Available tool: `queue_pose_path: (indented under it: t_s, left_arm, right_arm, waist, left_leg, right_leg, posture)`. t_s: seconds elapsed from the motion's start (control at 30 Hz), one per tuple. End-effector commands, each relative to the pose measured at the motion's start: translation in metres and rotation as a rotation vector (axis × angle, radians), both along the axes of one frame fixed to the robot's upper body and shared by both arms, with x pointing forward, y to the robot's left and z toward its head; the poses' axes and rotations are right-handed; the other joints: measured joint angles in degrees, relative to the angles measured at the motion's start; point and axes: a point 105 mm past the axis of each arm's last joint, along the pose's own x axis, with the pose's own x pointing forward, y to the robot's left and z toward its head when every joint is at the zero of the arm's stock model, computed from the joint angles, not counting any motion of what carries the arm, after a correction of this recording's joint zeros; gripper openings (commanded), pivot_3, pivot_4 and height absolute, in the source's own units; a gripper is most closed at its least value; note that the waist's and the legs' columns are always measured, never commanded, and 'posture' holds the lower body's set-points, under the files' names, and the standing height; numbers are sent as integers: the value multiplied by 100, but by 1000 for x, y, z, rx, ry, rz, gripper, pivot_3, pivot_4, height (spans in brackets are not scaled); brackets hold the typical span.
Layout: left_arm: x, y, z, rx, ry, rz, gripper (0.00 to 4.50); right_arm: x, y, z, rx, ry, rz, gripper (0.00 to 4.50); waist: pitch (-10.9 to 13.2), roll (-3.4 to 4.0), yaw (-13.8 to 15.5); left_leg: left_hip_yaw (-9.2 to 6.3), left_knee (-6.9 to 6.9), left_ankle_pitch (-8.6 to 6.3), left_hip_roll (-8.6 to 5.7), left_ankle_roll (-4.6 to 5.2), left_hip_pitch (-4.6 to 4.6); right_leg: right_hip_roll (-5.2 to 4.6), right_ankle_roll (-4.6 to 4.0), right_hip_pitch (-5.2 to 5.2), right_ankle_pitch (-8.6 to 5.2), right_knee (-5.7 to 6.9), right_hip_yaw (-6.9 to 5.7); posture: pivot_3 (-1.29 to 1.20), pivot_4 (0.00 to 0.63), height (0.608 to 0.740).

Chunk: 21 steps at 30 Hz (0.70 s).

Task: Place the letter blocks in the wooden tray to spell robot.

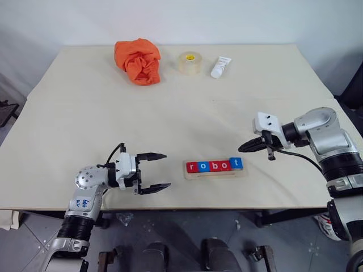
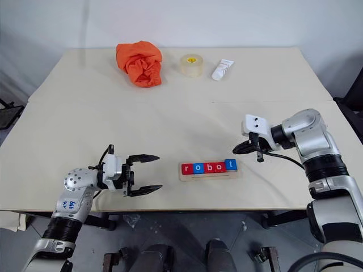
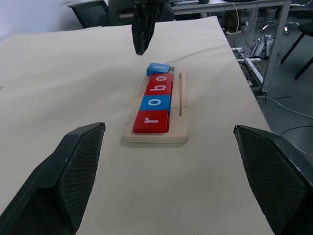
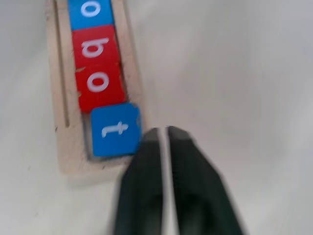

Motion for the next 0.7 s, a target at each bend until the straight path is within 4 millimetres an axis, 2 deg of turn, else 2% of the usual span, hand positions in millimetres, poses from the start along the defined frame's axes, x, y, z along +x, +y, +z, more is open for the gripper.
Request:
queue_pose_path:
  t_s: [0.03,0.13,0.27,0.53,0.7]
  left_arm:
    - [-2,-1,7,-14,-28,-5,4500]
    - [-2,-1,7,-14,-30,-3,4500]
    - [-2,0,6,-14,-29,1,4500]
    - [1,-1,6,-17,-28,6,4500]
    - [3,-1,6,-17,-28,7,4500]
  right_arm:
    - [0,4,3,19,-19,17,10]
    - [-4,8,-9,9,9,35,10]
    - [-10,7,-12,3,29,49,10]
    - [2,1,3,30,-57,-32,10]
    - [-2,-14,4,16,-67,-71,10]
  waist:
    - [0,0,1]
    - [0,0,1]
    - [0,0,4]
    - [0,0,-4]
    - [0,0,13]
  left_leg:
    - [0,0,0,0,0,0]
    - [-2,0,0,0,0,0]
    - [-2,1,0,-2,0,0]
    - [-2,2,0,0,0,0]
    - [-2,1,0,-1,0,0]
  right_leg:
    - [0,0,-1,0,0,0]
    - [0,0,1,0,0,-5]
    - [-2,0,1,0,0,-5]
    - [-2,0,0,0,1,-11]
    - [-3,0,1,0,1,-13]
  posture:
    - [0,150,740]
    - [0,150,740]
    - [0,150,740]
    - [0,150,740]
    - [0,150,740]
